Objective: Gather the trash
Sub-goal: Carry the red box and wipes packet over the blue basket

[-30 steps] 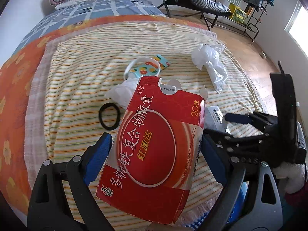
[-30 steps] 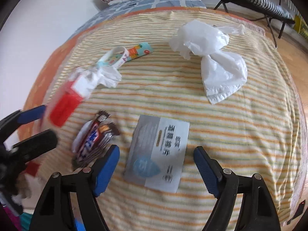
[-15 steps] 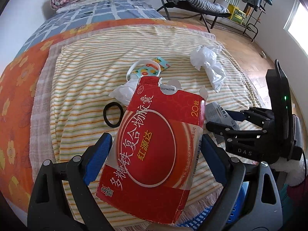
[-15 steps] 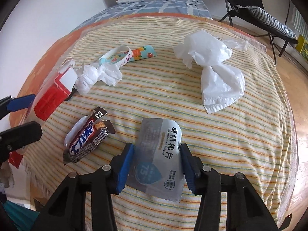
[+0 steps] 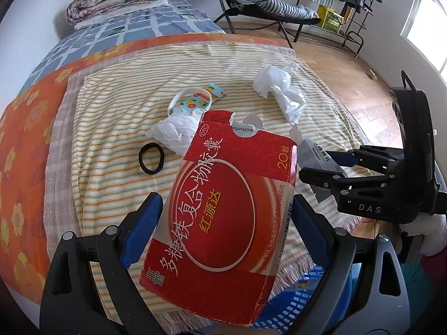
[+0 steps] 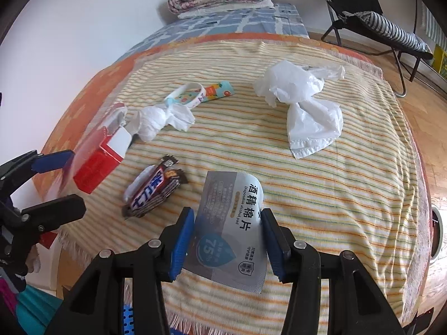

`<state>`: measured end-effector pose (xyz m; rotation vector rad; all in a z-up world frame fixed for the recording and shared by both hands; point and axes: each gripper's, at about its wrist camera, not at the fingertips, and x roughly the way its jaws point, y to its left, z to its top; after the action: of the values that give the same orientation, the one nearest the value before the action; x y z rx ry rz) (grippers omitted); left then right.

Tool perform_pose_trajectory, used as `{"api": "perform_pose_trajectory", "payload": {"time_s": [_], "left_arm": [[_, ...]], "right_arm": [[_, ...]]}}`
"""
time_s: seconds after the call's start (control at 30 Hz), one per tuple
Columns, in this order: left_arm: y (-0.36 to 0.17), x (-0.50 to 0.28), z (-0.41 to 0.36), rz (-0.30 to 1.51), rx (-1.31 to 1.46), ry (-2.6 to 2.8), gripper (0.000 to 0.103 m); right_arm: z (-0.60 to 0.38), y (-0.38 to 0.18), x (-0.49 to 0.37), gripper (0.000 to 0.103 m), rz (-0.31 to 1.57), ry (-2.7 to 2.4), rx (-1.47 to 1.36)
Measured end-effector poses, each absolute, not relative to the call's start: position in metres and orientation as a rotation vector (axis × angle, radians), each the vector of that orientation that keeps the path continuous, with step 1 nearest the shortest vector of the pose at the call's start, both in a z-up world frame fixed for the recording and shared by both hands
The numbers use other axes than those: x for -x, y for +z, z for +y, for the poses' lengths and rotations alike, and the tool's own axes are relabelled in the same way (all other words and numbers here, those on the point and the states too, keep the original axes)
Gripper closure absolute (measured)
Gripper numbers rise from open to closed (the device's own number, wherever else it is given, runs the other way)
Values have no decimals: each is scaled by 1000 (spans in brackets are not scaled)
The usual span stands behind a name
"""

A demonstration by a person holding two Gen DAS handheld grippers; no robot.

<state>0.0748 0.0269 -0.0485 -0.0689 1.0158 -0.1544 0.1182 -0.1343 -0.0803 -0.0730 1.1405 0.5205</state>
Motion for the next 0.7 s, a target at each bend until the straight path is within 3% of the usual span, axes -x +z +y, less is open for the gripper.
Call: {"api": "perform_pose_trajectory", "payload": {"time_s": [0.7], "left_arm": [[-45, -10, -9, 996, 16, -215, 9]], "right_arm": [[-156, -55, -60, 52, 1092, 577, 92]]}}
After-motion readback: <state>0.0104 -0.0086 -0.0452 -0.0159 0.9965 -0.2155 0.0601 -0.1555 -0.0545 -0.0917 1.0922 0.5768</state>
